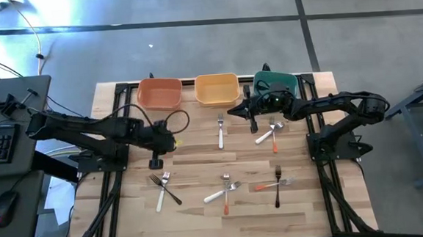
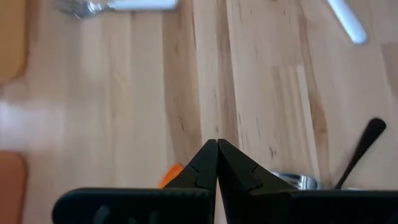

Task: Sort silverware by color (type)
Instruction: Put the orange fork into the yellow bin

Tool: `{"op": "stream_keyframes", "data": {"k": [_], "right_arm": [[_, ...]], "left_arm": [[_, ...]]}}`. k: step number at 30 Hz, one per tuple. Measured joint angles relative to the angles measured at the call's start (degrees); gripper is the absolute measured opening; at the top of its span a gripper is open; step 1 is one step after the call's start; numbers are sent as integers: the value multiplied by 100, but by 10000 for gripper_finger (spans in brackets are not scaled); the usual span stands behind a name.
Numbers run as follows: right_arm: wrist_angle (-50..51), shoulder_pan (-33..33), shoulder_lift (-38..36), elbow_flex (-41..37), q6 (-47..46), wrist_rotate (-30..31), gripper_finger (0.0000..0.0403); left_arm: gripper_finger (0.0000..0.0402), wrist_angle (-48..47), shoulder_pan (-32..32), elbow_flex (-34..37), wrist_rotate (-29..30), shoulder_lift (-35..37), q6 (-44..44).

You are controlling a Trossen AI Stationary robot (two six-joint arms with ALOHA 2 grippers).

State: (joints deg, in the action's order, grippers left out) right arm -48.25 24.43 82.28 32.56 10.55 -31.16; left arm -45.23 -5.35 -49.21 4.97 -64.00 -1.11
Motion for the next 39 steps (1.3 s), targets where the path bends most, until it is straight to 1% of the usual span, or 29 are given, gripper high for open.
{"op": "stream_keyframes", "data": {"k": [5,11,18,26,31,35,39], "right_arm": [[0,0,0,0,-1,-2,0],[-2,0,0,0,-4,-4,0],[-2,0,0,0,-4,-4,0],[0,0,0,0,-4,-4,0],[0,0,2,0,-4,-2,0],[9,0,2,0,-4,-2,0],[33,0,2,0,-4,-1,0]], "left_arm": [[1,-15,-49,0,-125,-574,30],[2,5,34,9,-176,-1422,-255],[31,-12,306,9,-288,-2132,-772],[80,-8,754,9,-291,-2559,-1383],[107,0,987,4,-288,-2706,-1559],[120,2,1130,4,-272,-2834,-1719],[124,-6,1250,4,29,-3000,-2028]]}}
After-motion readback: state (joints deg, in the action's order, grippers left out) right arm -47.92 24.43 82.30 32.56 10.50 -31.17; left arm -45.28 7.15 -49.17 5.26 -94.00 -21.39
